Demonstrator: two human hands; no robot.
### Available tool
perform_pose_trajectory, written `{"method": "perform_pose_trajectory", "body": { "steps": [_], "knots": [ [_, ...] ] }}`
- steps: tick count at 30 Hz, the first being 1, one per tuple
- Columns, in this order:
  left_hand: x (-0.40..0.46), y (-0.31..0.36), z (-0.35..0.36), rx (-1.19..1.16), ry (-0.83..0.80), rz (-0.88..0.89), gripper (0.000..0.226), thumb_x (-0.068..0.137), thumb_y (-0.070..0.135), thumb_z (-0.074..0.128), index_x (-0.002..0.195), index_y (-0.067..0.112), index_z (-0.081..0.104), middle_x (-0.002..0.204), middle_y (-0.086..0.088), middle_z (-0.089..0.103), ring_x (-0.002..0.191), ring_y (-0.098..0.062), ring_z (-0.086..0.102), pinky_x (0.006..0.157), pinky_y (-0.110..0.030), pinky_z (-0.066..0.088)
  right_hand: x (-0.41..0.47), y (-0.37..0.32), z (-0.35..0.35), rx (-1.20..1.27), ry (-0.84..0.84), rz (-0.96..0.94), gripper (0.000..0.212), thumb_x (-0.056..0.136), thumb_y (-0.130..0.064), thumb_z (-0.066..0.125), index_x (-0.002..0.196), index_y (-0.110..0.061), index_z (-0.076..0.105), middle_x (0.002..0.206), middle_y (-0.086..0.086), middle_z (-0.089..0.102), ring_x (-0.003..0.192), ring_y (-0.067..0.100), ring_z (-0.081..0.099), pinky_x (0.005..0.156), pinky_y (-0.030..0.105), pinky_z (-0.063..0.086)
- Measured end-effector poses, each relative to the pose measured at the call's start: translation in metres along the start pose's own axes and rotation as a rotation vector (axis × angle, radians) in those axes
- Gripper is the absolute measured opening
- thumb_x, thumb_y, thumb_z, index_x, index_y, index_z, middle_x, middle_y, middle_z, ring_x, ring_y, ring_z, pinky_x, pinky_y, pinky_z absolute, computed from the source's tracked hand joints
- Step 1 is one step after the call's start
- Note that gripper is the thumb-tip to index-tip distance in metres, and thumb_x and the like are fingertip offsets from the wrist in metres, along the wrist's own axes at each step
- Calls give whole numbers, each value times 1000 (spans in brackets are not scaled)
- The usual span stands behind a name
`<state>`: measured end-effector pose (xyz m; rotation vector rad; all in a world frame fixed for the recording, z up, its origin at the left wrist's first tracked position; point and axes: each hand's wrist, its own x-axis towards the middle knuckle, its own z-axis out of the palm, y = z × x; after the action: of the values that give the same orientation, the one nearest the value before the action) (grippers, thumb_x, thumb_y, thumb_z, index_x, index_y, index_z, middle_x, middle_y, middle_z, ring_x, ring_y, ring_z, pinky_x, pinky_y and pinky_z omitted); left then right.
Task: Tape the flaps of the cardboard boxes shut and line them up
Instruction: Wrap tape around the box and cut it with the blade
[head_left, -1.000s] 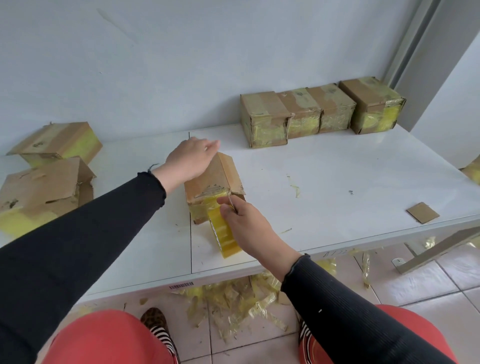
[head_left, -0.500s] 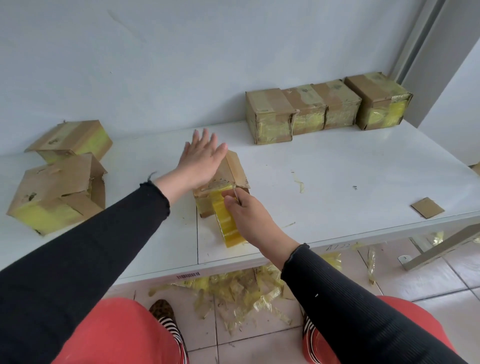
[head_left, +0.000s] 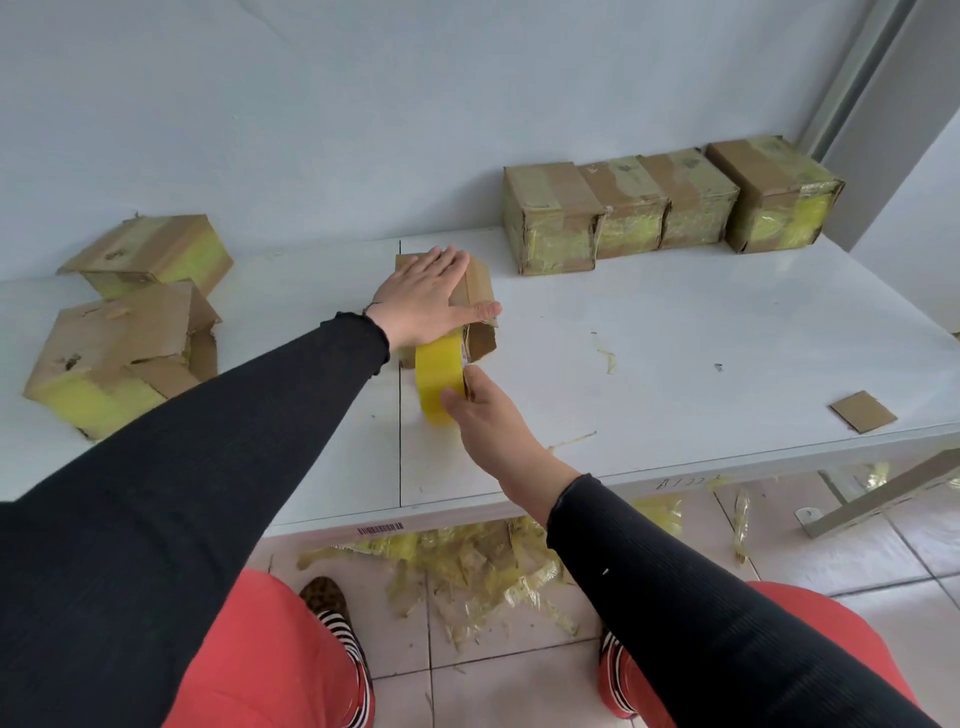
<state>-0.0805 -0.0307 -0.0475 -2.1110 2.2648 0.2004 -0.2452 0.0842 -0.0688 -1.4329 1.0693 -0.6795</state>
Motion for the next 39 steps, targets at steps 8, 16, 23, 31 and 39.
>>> {"method": "perform_pose_trajectory", "body": {
  "steps": [8, 16, 23, 31, 39],
  "knots": [
    [5, 0, 17, 77, 134, 13, 121, 75, 100, 10, 166, 22, 2, 174, 1, -1, 160, -15, -1, 129, -37, 1, -8, 1, 3, 20, 20, 165, 24, 107, -37, 40, 98, -18, 51, 101, 16, 66, 77, 20, 50, 55, 30, 41],
    [-38, 2, -9, -565, 567, -192, 80, 93, 74, 36, 155, 23, 39, 160, -6, 37, 150, -25, 28, 122, -43, 26, -6, 2, -3, 130, -54, 212, 35, 108, -38, 43, 125, -9, 51, 131, 18, 63, 118, 32, 59, 111, 49, 43],
    [-112, 18, 47, -1187, 91, -540, 54, 90, 63, 64, 121, 20, 55, 106, -3, 68, 80, -16, 67, 67, -33, 54, 4, -2, -25, -98, 19, 98, 34, 108, -46, 39, 115, -16, 50, 114, 8, 66, 99, 24, 63, 93, 45, 51],
    [-119, 29, 42, -1480, -70, -508, 36, 100, 52, 58, 107, 22, 75, 78, 3, 77, 64, -14, 73, 52, -24, 55, 39, -13, -62, -637, 70, -62, 48, 98, -65, 47, 106, -17, 46, 93, -7, 57, 82, 14, 55, 62, 31, 37],
    [-119, 32, 39, -1640, 17, -496, 20, 101, 27, 62, 106, 15, 76, 84, -2, 75, 67, -15, 71, 53, -25, 54, 49, -26, -57, -814, 80, -249, 26, 104, -38, 42, 92, -20, 56, 87, -2, 69, 81, 27, 61, 71, 39, 47]
  ]
}}
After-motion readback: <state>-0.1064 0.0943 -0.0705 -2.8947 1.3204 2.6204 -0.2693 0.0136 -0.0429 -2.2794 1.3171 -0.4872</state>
